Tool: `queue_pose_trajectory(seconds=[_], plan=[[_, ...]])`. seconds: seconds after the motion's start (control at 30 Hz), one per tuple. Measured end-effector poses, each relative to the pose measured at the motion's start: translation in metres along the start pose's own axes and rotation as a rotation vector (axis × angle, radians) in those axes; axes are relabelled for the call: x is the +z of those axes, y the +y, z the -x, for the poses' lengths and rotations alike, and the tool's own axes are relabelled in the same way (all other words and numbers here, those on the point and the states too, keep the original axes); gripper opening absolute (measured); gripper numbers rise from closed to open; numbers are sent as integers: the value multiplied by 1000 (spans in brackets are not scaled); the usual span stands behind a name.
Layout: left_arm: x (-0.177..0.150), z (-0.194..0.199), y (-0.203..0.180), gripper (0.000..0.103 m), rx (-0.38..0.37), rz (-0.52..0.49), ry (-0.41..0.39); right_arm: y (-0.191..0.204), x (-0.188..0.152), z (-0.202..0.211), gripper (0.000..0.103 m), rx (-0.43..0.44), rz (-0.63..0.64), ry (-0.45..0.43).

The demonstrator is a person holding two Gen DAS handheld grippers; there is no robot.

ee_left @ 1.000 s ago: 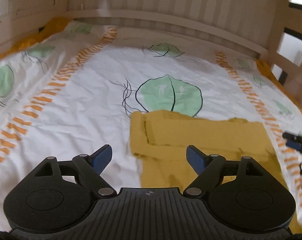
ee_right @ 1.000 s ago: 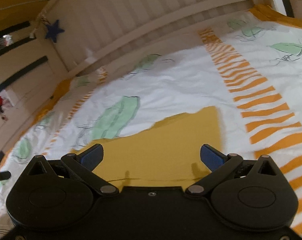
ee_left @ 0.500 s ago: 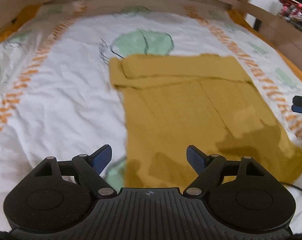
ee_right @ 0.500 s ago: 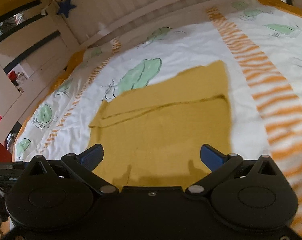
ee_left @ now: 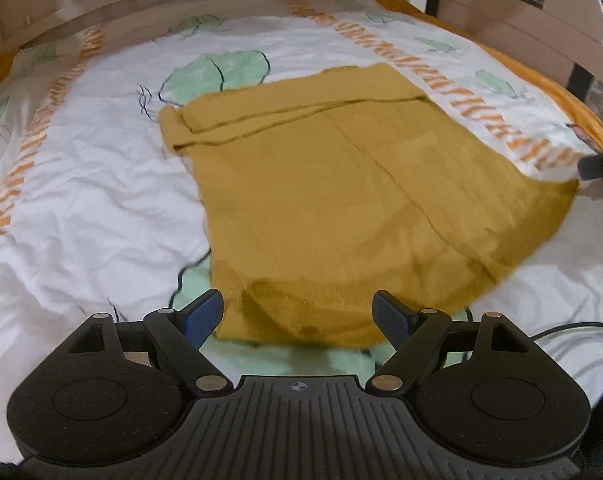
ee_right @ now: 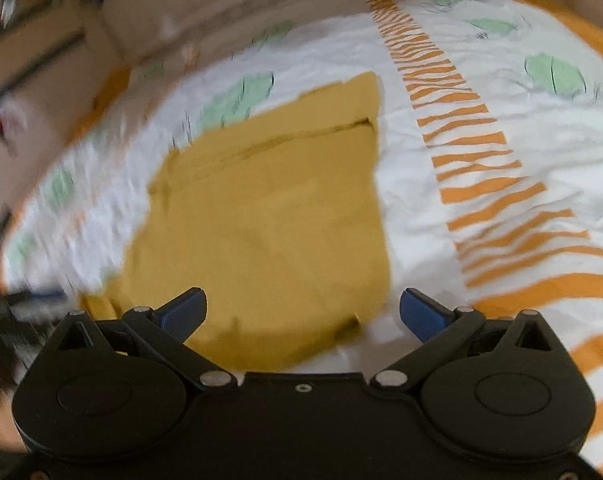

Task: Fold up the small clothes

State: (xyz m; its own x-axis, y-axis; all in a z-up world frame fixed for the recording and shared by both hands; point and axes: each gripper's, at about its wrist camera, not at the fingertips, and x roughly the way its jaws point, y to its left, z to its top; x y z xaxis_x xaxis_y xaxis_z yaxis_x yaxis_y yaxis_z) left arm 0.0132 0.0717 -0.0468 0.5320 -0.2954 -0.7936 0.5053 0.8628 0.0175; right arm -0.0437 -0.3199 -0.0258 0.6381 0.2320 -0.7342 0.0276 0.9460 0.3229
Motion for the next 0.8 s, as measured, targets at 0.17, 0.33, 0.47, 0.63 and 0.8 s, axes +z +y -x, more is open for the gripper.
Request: queue_pose_trajectory(seconds=[0.17,0.33,0.47,0.63,0.8], plan=[[-10,-6,7,81,-26,28,65,18,-14,-1,103,7,140,64],[-7,-9,8,81,-19,15,76,29,-13,-14,103,36,216,112],[-4,-12,12,81,-5,-21,100,27,-4,-19,103,4,224,151],[3,-21,20,81,-9,-90,146,14,9,-23,103,10,144,159],[11,-29,28,79,-64,-171,173,-2,18,-30,103,39,28,159]])
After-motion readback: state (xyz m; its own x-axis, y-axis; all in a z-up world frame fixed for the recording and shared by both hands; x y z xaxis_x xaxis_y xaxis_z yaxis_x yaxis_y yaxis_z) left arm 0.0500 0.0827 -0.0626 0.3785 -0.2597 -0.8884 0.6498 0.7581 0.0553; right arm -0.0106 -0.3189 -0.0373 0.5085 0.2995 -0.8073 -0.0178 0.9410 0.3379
